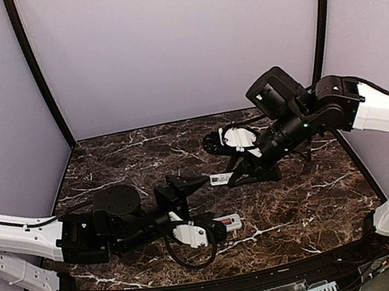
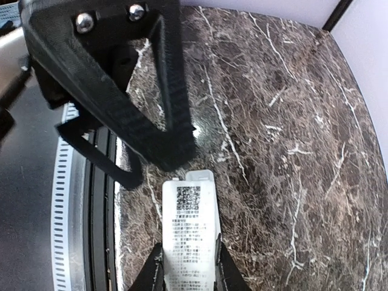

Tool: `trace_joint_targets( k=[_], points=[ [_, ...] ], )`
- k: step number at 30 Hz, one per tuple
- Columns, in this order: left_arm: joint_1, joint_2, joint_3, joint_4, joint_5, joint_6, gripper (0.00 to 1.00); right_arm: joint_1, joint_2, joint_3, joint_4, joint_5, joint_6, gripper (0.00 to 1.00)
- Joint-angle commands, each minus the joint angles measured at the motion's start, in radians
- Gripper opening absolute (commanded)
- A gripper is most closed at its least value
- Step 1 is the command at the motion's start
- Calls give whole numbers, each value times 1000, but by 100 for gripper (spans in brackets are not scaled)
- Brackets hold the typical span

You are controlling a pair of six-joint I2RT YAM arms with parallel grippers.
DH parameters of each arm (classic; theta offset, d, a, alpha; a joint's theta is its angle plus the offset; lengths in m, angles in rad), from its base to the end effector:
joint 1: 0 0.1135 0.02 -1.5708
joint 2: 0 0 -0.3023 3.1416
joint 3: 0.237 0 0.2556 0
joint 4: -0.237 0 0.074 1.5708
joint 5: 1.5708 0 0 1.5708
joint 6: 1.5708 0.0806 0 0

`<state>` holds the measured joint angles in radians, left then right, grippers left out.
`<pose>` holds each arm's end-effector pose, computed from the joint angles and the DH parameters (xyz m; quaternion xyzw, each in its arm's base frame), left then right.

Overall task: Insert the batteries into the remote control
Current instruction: Place the battery cover on the remote control without the battery cover.

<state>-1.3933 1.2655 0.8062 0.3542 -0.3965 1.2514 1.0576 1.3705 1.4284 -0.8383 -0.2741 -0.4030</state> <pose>0.0882 -0.3154 0.3299 0.6739 0.3069 0.0995 0.6646 0.1342 0.2826 0.3774 -0.6491 0.6460 0.2420 0.3206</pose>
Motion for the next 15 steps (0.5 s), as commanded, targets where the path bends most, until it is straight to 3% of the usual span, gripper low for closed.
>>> trace_joint_targets(
  k=[1, 5, 7, 11, 15],
  points=[
    [109, -91, 73, -277, 222, -694, 86, -63, -5, -38, -13, 89, -33, 5],
    [306, -138, -37, -191, 426, -1265, 81, -96, 15, -107, 22, 149, -69, 5],
    [377, -149, -113, -138, 454, -1477, 79, -97, 38, -140, 33, 172, -83, 6],
    [420, -94, -208, -116, 393, -1723, 79, -96, 115, -169, 37, 166, -107, 6],
    [440, 6, -206, -159, 328, -1793, 81, -83, 195, -158, 65, 157, -141, 6]
  ],
)
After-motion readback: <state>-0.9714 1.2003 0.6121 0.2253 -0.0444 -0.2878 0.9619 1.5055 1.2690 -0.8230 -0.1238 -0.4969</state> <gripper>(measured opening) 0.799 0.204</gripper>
